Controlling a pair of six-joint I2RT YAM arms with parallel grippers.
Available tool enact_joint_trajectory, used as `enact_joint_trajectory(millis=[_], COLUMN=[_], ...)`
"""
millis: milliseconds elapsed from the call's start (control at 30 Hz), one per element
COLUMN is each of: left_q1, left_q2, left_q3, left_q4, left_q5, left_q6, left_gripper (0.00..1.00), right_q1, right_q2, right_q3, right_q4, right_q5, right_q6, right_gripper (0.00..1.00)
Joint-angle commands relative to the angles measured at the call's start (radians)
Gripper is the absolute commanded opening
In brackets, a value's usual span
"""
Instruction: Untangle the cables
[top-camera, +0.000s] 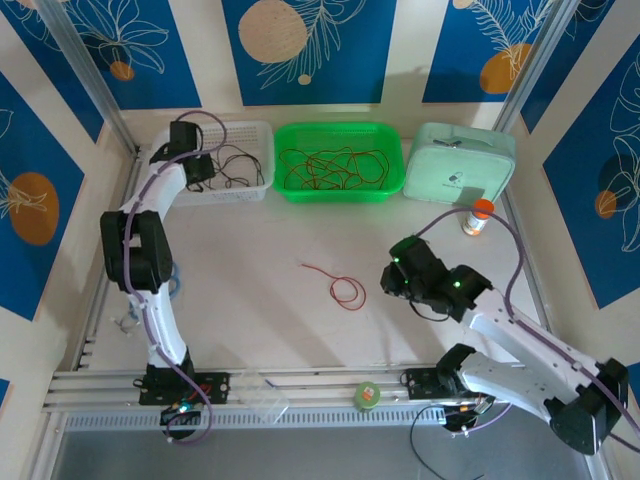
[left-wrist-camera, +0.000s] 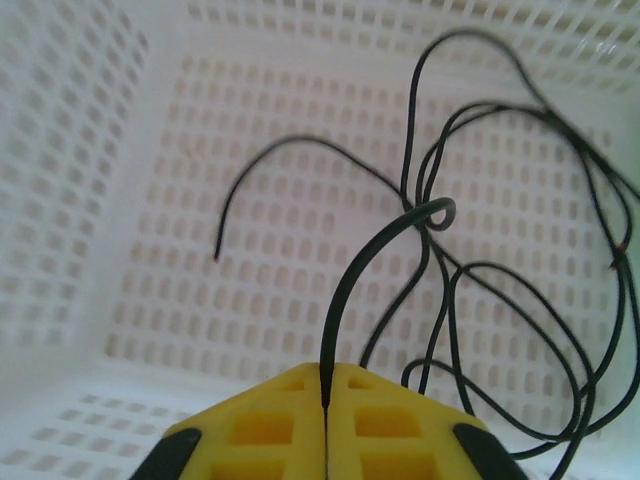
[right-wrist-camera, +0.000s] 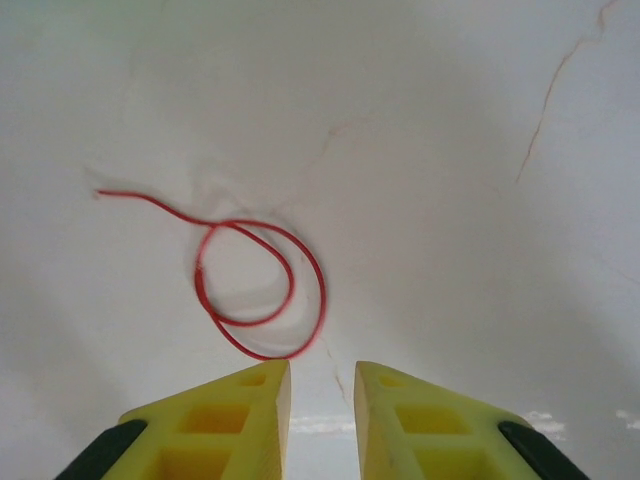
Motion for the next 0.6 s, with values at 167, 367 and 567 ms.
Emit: enact_joint_trajectory(millis=[167,367,567], left_q1=[-0.009,-0.03,-0.045], left_q2=[0.012,-0.118,-0.235], left_q3=[-0.081,-0.136,-0.052], left_q4=[0.073,0.096,0.031], left_q5=[0.069,0.081,0.083], left_q6=[-0.101,-0.09,-0.03], left_gripper=[0.42,0.73,0.88], right_q1=[0.055,0.021,-0.011], right_q2=[0.229,0.432,0.584], right_q3=[0.064,0.158,0.225], right_q4=[-0.015,-0.034,-0.014], right_q5=[0.02,-0.048,-0.092], right_q6=[0.074,0.043,-0.006], right_gripper=[0.29,0.35,0.43])
